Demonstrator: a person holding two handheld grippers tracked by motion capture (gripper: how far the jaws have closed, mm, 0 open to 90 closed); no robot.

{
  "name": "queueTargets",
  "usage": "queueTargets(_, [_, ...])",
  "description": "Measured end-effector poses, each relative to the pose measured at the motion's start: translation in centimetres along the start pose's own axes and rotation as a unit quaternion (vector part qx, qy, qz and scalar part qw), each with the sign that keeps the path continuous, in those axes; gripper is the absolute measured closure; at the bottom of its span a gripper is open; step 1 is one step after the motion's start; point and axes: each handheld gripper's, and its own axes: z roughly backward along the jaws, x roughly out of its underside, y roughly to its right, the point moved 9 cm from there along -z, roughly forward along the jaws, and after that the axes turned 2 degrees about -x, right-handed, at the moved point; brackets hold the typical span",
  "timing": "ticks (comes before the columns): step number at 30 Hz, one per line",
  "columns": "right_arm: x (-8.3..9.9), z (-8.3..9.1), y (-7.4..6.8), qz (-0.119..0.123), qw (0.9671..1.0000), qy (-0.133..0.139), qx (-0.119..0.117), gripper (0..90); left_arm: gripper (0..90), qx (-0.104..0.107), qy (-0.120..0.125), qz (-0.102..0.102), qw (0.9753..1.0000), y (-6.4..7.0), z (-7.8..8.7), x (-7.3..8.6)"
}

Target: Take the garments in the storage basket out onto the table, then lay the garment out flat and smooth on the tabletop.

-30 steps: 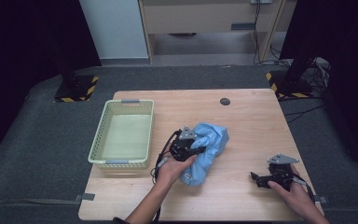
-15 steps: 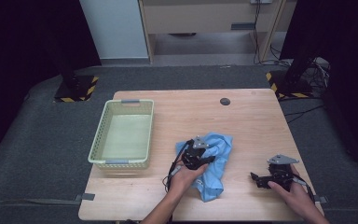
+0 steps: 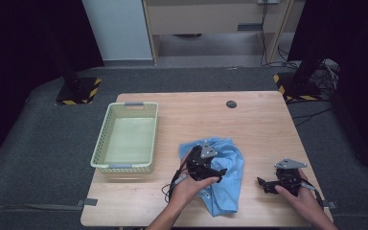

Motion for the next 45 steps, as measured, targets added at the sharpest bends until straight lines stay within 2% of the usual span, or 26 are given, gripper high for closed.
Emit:
queueTargets(5, [0.0,0.0,0.0,-0.002,1.0,0.001,-0.001,0.8,9.6,-0.014,0.001,0.011,0.9998,-1.0,1.4,0.9])
queueTargets(8, [-0.1,0.4,0.1,0.007,0.9999,-0.008,-0.004,6.3,7.8,-0.02,0.0,0.016,0.9997,-1.6,2.0,1.4])
queueTargets(11, [-0.7,1.1,-0.1,0.016,0.9998,0.011,-0.006,7.4,7.8,-0.031,-0.005,0.018,0.9993,-2.1,1.9,2.0])
queueTargets(14, [-1.3,1.8,-1.0,0.022,0.9992,0.027,-0.018,9.4,10.3,-0.027,-0.008,0.025,0.9993,-2.2,1.1,2.4])
queueTargets(17, [-1.6,2.4,-2.3,0.037,0.998,0.037,-0.035,14.3,18.5,-0.021,-0.017,0.027,0.9993,-1.9,-0.1,3.0])
queueTargets(18, [-1.7,2.6,-2.9,0.042,0.9975,0.039,-0.042,16.0,25.0,-0.02,-0.021,0.026,0.9992,-1.8,-0.5,3.3])
queueTargets(20, [-1.8,2.8,-3.9,0.051,0.9964,0.04,-0.054,18.6,32.0,-0.019,-0.032,0.027,0.999,-1.4,-1.2,3.7])
queueTargets(22, [-1.9,3.0,-4.6,0.06,0.9954,0.041,-0.063,20.6,43.5,-0.016,-0.041,0.019,0.9988,-1.0,-1.7,4.0])
queueTargets(28, [-2.1,3.3,-6.8,0.085,0.9919,0.041,-0.085,24.4,67.7,-0.005,-0.051,0.018,0.9985,-0.5,-2.4,4.3])
queueTargets(33, [-2.0,3.4,-8.3,0.1,0.9886,0.038,-0.106,25.7,81.7,-0.004,-0.053,0.024,0.9983,-0.1,-2.9,4.3])
queueTargets(35, [-2.1,3.5,-9.2,0.108,0.9867,0.038,-0.116,25.8,82.0,-0.007,-0.055,0.03,0.998,0.1,-3.4,4.4])
queueTargets(37, [-2.1,3.6,-10.0,0.117,0.9845,0.038,-0.124,25.8,79.2,-0.014,-0.055,0.024,0.9981,0.3,-3.9,4.4])
queueTargets(39, [-2.1,3.7,-10.8,0.127,0.9823,0.038,-0.132,26.0,73.2,-0.022,-0.05,0.017,0.9983,0.2,-4.1,4.2])
queueTargets(42, [-2.1,3.8,-11.9,0.143,0.979,0.035,-0.14,26.0,56.3,-0.027,-0.039,0.025,0.9986,0.1,-3.8,3.7])
queueTargets(45, [-2.1,3.8,-12.7,0.153,0.9764,0.034,-0.149,26.2,46.0,-0.032,-0.028,0.026,0.9988,0.2,-3.1,3.2])
